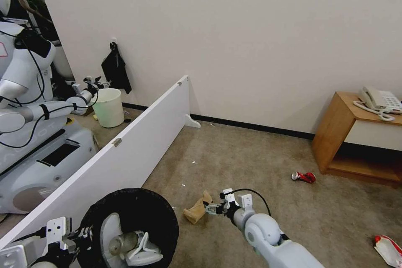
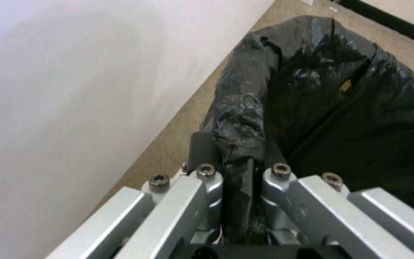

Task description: Pick up the trash bin, then pick up the garbage from the floor and place it into the trash bin.

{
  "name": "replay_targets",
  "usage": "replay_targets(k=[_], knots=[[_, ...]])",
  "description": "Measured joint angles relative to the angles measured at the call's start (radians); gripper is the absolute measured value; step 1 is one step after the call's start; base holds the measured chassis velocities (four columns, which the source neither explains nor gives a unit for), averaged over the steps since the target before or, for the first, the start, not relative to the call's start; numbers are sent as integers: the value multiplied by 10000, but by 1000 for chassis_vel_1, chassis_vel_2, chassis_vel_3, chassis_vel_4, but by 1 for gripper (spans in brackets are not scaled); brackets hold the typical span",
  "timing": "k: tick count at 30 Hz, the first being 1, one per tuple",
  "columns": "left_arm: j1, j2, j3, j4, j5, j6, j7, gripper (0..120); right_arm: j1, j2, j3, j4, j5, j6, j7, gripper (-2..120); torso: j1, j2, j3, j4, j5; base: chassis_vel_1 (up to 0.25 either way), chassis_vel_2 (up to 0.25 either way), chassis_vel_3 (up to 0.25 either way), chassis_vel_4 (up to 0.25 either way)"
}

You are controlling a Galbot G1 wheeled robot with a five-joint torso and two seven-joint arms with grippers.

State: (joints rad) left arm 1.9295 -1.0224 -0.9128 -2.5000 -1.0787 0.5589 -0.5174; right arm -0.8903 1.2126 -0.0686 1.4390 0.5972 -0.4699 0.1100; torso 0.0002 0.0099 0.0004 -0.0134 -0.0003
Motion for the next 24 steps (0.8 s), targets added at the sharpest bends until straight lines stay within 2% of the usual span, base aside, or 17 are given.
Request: replay_targets(k=[14,16,24], knots=[[-21,4,-4,0,-6,-5,0,4,1476,1284,4,-2811,-1312,656,-472,100,0,0,0,1,0,0,0,0,0],[-5,-3,-26,0,-5,-5,1,4,1982,1658,-101,-3683,-1689,816,-623,100,0,0,0,2,2,0,0,0,0],[15,-13,-63,0,-15,-6,1,4,2399,1960,-133,-4482,-2026,881,-686,100,1,-1,0,3,2,0,0,0,0]])
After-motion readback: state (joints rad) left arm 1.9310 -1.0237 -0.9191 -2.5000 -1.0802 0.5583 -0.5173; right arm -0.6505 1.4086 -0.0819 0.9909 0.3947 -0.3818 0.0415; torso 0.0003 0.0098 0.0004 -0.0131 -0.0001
